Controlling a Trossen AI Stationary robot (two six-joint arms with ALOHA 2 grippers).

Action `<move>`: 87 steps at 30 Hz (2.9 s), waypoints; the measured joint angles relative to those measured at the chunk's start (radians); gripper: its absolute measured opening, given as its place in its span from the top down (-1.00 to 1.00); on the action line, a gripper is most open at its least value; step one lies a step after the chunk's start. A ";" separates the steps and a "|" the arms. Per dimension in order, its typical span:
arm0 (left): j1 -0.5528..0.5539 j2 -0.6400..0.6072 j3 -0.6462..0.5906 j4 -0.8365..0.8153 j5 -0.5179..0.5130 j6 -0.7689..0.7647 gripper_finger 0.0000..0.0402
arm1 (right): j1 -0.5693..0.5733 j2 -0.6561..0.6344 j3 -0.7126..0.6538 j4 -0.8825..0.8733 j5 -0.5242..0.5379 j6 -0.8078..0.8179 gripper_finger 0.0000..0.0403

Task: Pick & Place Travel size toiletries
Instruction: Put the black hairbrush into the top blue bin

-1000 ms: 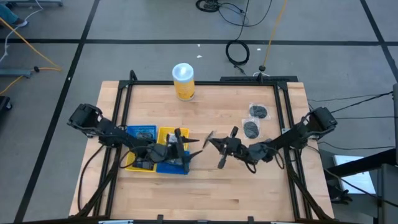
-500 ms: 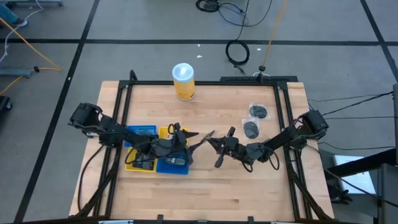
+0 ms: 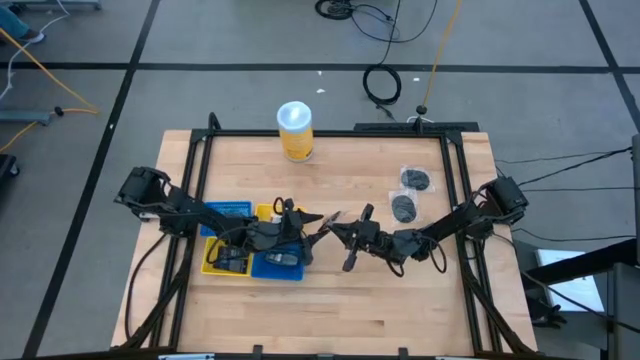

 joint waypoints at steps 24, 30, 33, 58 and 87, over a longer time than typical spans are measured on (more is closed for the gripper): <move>-0.072 -0.066 0.000 -0.113 -0.079 0.099 0.86 | 0.040 0.000 0.000 0.090 -0.052 -0.103 0.79; -0.113 -0.208 0.000 -0.355 -0.162 0.095 0.79 | 0.120 -0.033 0.000 0.206 -0.051 -0.278 0.57; -0.153 -0.318 0.000 -0.538 -0.206 0.086 0.88 | 0.159 -0.067 0.000 0.196 -0.048 -0.338 0.49; 0.039 -0.630 0.177 -2.246 0.404 -0.472 0.79 | 0.196 -0.109 -0.001 0.178 -0.048 -0.381 0.47; 0.298 -0.599 0.053 -2.072 0.605 -0.205 0.96 | 0.197 -0.109 -0.001 0.170 -0.049 -0.378 0.47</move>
